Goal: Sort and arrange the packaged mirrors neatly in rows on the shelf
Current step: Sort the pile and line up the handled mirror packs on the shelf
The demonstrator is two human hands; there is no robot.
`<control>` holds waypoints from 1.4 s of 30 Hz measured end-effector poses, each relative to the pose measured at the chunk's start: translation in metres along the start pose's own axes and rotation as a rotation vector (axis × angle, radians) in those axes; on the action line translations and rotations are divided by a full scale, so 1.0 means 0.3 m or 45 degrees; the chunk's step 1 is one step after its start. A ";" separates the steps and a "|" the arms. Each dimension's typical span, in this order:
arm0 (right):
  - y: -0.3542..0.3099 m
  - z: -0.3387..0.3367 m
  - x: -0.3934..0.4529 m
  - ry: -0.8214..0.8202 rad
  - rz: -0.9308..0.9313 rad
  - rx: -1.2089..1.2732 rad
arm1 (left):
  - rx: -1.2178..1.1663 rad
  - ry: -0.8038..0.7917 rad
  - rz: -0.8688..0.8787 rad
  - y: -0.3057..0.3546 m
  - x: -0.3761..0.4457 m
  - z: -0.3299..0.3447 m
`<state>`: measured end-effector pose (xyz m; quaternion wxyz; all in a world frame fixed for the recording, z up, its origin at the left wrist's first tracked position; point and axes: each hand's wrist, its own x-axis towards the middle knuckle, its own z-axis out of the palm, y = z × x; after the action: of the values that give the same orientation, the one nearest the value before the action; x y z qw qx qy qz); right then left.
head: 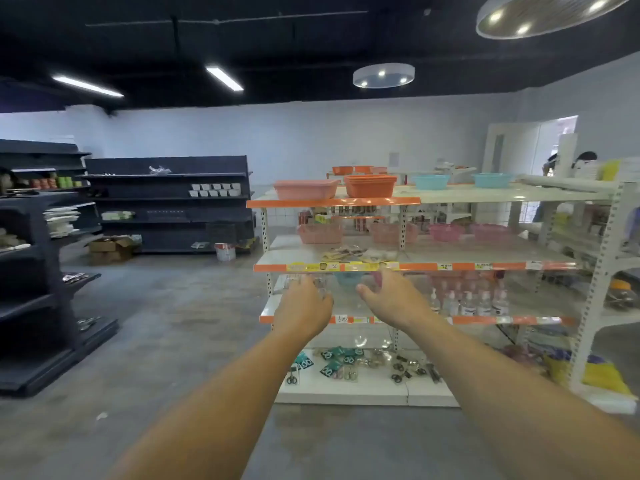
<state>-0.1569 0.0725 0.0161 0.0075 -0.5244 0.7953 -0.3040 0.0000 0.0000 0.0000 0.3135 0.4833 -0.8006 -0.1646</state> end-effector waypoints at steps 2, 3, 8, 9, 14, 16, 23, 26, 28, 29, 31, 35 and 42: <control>0.000 0.038 0.049 -0.004 0.023 0.005 | 0.025 -0.013 -0.009 -0.022 0.053 0.025; 0.002 0.062 0.077 -0.011 0.031 0.005 | 0.038 -0.024 -0.003 -0.039 0.086 0.040; -0.024 0.121 0.244 -0.009 0.079 0.021 | 0.038 -0.046 0.016 -0.097 0.296 0.053; -0.029 0.129 0.284 0.004 0.085 0.016 | 0.033 -0.045 0.027 -0.105 0.340 0.054; -0.034 0.205 0.473 0.041 0.100 -0.016 | 0.008 -0.058 0.051 -0.146 0.547 0.108; -0.012 0.238 0.539 0.034 0.107 -0.013 | 0.003 -0.074 0.051 -0.161 0.610 0.149; 0.140 0.366 0.796 -0.017 0.129 0.015 | -0.048 -0.178 0.068 -0.187 0.844 0.364; 0.219 0.394 0.919 -0.033 0.125 0.008 | -0.011 -0.196 0.040 -0.168 0.946 0.441; 0.265 0.396 1.009 -0.031 0.118 0.007 | 0.014 -0.193 0.016 -0.149 1.018 0.486; 0.286 0.396 1.053 -0.036 0.117 0.003 | 0.029 -0.190 0.007 -0.141 1.052 0.509; 0.327 0.402 1.145 -0.054 0.119 -0.001 | 0.047 -0.177 -0.012 -0.127 1.122 0.553; 0.372 0.437 1.275 -0.086 0.129 0.009 | 0.040 -0.160 -0.032 -0.123 1.226 0.620; 0.423 0.546 1.510 -0.120 0.125 0.004 | 0.027 -0.158 -0.042 -0.169 1.465 0.729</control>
<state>-0.4119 -0.3518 -0.0408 0.0606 -0.4985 0.8184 -0.2793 -0.2584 -0.4183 -0.0419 0.2554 0.4885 -0.8122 -0.1908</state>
